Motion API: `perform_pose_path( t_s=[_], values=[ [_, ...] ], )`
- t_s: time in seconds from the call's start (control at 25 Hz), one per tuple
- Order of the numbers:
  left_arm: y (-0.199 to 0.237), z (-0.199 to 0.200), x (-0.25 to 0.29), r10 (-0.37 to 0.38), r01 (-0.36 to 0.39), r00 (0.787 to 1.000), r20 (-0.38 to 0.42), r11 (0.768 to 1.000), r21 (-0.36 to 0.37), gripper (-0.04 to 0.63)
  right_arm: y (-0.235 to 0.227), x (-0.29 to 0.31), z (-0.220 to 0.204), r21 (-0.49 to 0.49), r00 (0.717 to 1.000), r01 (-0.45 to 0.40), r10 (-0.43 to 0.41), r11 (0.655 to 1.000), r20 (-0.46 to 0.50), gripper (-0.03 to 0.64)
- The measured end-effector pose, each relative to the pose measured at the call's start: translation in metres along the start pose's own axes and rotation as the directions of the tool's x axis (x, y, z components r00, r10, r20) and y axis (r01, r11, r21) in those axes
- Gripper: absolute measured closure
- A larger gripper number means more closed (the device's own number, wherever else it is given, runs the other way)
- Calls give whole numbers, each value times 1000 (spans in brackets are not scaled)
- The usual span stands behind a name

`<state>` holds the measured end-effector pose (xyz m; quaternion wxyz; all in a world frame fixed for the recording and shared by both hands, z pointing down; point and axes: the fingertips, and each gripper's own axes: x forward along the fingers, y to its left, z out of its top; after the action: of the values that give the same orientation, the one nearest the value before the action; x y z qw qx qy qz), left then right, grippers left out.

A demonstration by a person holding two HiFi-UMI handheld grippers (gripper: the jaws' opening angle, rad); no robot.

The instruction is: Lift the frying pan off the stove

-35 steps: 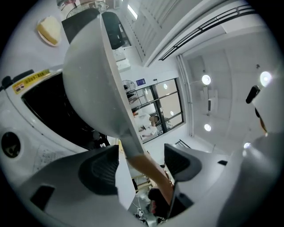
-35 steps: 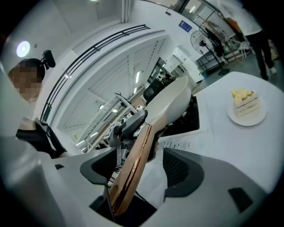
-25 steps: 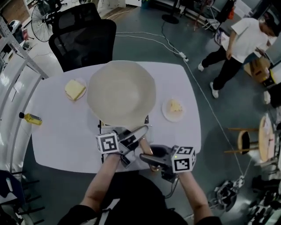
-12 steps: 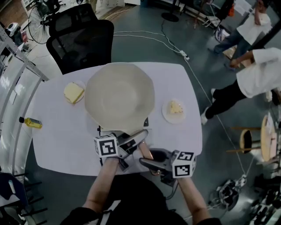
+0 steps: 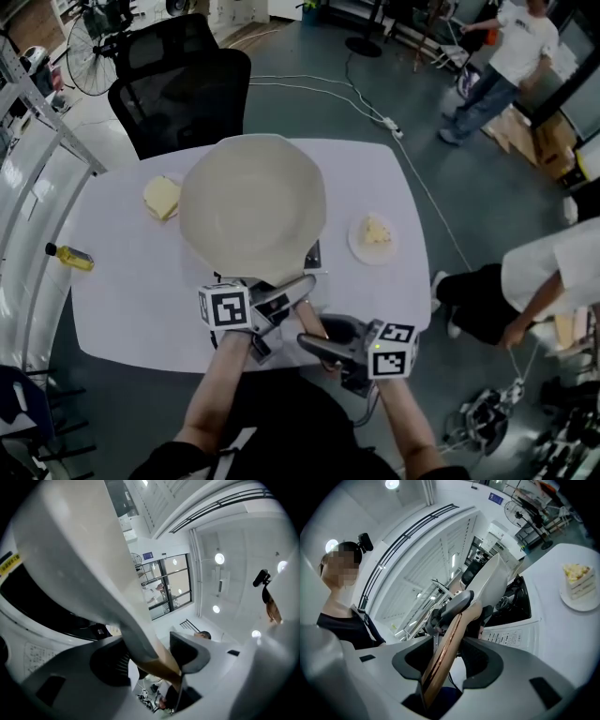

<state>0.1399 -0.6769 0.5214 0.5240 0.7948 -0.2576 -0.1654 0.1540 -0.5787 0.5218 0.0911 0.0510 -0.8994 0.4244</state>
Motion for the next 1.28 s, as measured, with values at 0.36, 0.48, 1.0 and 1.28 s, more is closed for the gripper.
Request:
perform_pose_path(
  t_s=[0.36,0.48,1.0,1.28],
  values=[
    [-19,3,-27,14,-13,1000,-21,998,64,344,29,19,-4,-24,999,-21,22,999,27,433],
    [-27,5,-43,19,-18,1000,-11,998,66,344,44,27,-4,-32,999,-29,31,999,43,429],
    [-56,-16,-103,38,-40,999,32,996,78,344,98,51,-36,-85,997,-72,73,994,4,423],
    [-54,-22,-154,106,-112,990,96,992,61,343,124,77,-54,-92,990,-130,124,987,-65,422]
  ],
)
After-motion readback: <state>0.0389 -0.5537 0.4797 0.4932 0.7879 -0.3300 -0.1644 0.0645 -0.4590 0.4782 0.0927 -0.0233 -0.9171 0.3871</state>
